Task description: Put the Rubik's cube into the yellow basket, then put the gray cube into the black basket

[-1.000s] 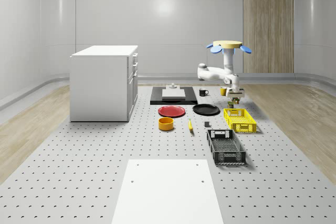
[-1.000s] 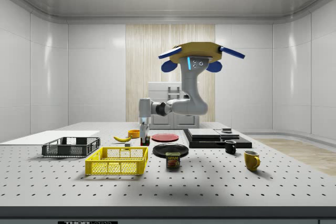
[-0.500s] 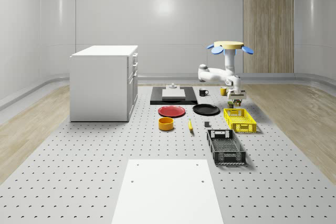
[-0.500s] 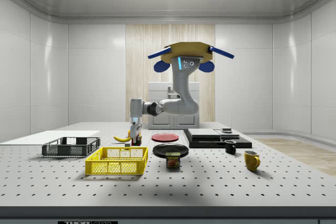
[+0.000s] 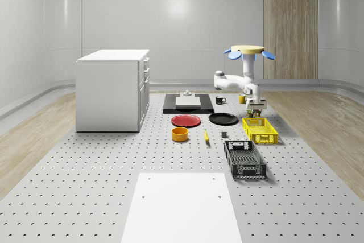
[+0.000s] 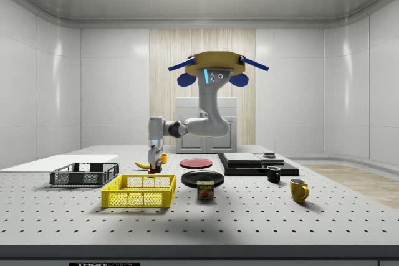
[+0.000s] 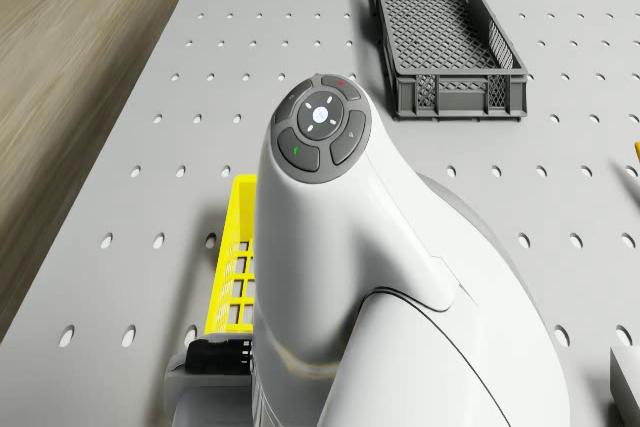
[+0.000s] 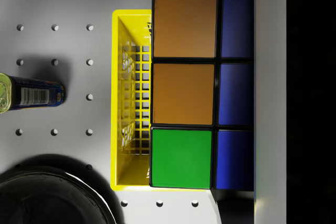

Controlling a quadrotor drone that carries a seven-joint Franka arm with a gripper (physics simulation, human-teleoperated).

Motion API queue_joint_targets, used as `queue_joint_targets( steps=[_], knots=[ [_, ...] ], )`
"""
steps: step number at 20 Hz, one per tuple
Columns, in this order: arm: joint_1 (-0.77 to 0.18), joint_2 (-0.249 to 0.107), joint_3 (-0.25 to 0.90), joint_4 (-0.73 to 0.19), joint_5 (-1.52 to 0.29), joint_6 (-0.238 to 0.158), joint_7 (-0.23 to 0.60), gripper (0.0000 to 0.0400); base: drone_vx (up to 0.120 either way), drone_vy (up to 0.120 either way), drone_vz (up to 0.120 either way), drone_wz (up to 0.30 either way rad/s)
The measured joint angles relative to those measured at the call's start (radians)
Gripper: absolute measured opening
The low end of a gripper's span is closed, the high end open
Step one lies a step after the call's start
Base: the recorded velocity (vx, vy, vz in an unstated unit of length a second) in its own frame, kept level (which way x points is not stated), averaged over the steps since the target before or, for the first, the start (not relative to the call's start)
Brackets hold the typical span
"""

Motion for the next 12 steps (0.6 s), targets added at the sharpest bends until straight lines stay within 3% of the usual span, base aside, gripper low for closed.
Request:
queue_joint_targets(
  steps=[5, 12],
  knots=[
    [0.0, -0.002, -0.001, 0.0, -0.001, 0.002, 0.0, 0.0321, 0.0, 0.0, -0.12, 0.0],
    [-0.008, -0.005, -0.083, 0.007, -0.078, 0.027, 0.003, 0.0321, 0.0, 0.0, -0.006, 0.0]
  ],
)
